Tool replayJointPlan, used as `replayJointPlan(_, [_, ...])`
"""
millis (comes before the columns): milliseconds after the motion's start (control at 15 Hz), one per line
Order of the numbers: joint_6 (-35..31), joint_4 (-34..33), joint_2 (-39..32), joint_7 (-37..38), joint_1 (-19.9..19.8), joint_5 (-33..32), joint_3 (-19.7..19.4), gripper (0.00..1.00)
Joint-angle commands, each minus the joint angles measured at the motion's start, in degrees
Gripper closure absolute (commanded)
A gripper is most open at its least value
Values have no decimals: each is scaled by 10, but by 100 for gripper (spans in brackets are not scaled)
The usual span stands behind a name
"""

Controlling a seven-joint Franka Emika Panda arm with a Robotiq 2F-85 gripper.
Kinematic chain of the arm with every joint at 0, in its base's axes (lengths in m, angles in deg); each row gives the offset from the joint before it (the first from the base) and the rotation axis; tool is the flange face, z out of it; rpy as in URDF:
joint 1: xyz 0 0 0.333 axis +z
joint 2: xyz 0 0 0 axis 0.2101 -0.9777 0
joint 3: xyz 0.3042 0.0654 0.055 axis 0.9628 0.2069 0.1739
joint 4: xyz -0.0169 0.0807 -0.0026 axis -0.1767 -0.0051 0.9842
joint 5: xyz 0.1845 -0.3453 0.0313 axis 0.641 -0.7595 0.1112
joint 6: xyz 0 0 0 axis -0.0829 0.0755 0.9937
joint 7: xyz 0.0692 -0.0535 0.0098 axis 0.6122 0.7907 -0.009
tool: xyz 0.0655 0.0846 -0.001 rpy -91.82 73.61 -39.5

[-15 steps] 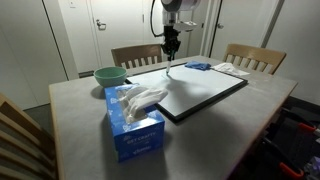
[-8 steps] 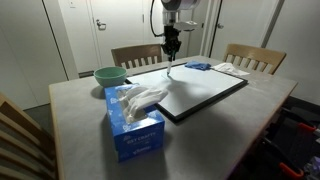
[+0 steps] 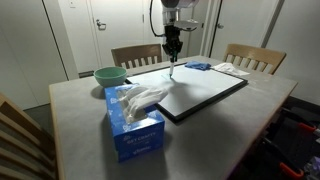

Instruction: Use the green marker to draw a smiley face on the board then put it back in the bowl

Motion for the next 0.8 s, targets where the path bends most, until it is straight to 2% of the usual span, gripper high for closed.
replayJointPlan(0, [28,-6,-4,-9,-9,11,8,95])
replayJointPlan(733, [36,-10,-1,-4,-6,6,5,95])
